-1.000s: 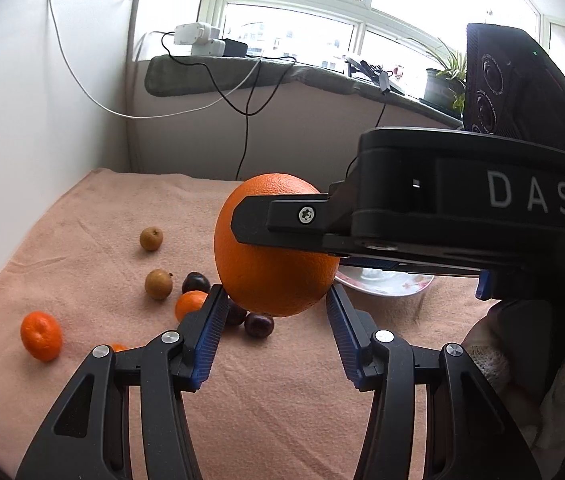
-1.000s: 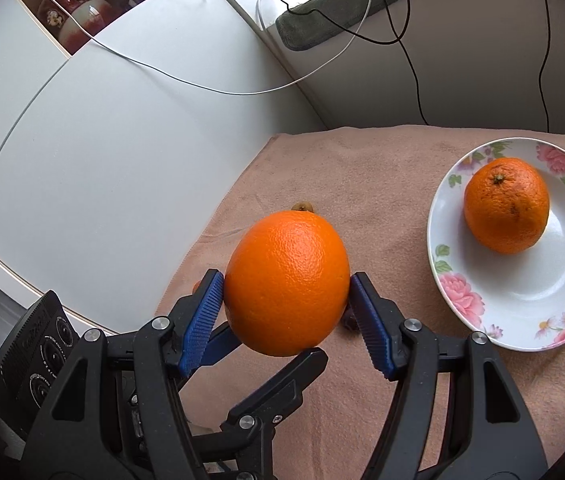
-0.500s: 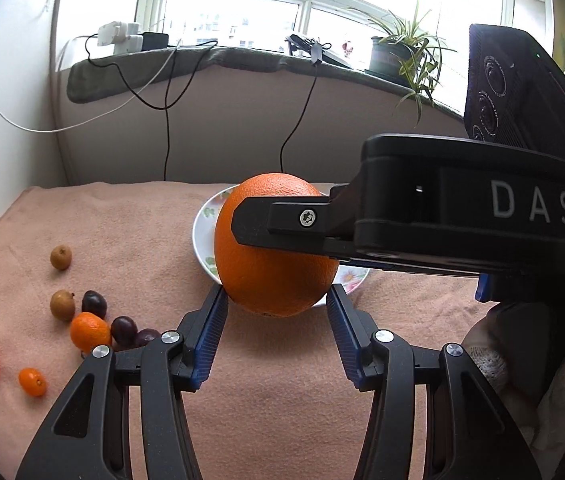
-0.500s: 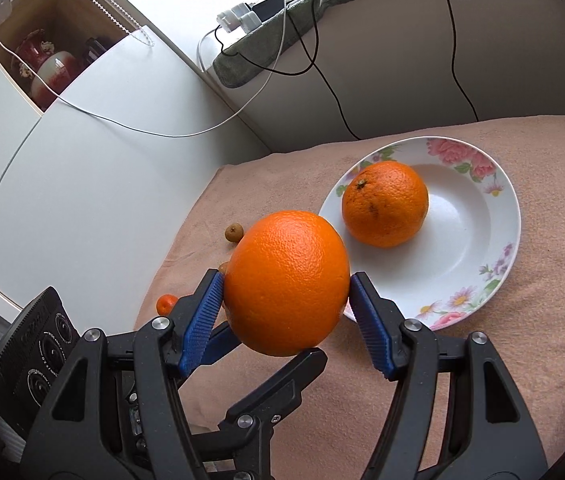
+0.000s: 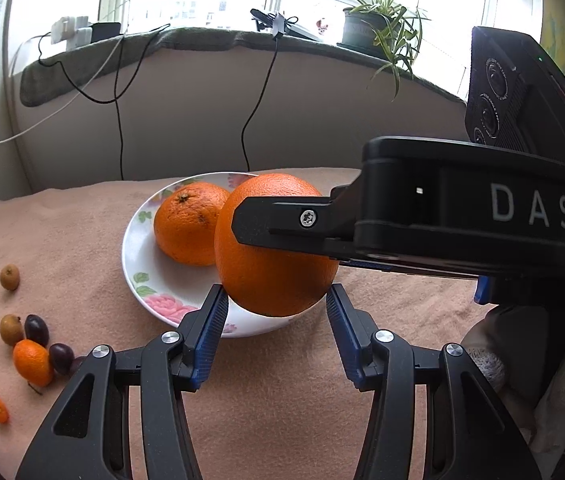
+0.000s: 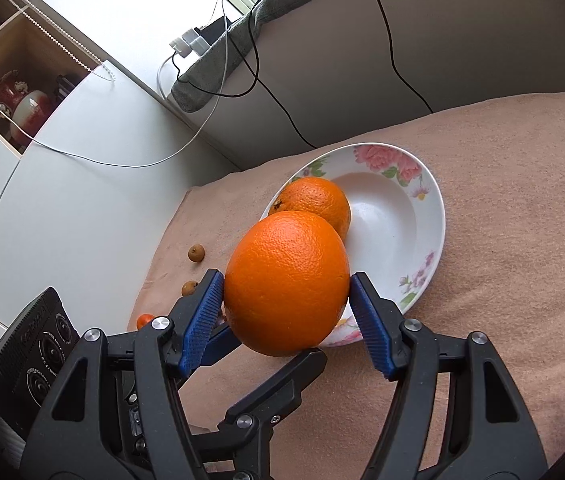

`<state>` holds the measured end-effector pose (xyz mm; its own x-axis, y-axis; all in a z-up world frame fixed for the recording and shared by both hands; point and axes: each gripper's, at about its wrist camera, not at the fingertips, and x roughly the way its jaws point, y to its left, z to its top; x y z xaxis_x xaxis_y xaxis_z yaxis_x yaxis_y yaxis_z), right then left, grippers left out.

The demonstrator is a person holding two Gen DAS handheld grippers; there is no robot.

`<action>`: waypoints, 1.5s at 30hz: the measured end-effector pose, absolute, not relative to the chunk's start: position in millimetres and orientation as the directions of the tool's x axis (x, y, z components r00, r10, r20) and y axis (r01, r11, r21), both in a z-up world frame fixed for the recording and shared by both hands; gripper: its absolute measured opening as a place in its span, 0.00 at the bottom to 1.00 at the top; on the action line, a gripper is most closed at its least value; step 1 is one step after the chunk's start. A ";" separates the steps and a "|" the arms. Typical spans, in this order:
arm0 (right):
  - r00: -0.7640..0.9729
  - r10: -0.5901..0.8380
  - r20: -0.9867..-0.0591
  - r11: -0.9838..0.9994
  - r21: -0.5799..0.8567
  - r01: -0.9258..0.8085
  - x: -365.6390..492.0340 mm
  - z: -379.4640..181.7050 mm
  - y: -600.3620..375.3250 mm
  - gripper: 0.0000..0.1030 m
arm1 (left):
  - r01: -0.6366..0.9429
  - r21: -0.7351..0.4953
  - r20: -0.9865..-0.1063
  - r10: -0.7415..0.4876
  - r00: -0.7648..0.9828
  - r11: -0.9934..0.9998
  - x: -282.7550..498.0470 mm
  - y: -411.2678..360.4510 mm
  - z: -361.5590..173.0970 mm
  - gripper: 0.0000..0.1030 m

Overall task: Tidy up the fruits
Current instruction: 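Lower the orange beside the first orange and open the right gripper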

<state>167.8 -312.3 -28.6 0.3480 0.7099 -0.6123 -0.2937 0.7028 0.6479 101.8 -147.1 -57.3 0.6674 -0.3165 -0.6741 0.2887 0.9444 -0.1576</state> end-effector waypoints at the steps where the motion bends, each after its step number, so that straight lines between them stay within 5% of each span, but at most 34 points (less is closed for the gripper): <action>1: 0.349 0.709 -0.612 0.703 0.650 -0.288 169.7 -29.5 -314.3 0.66 | 0.291 -0.158 -0.676 -0.318 0.664 0.943 103.8 -149.1 -57.6 0.49; 45: 0.401 0.626 -0.669 0.778 0.569 -0.266 195.1 -36.1 -324.1 0.66 | 0.300 -0.185 -0.706 -0.339 0.622 0.936 130.4 -166.3 -69.0 0.49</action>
<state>195.1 -324.1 -36.1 0.4013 0.6259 -0.6687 -0.2662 0.7783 0.5687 130.4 -166.3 -69.0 0.6220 -0.3392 -0.7058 0.3004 0.9357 -0.1850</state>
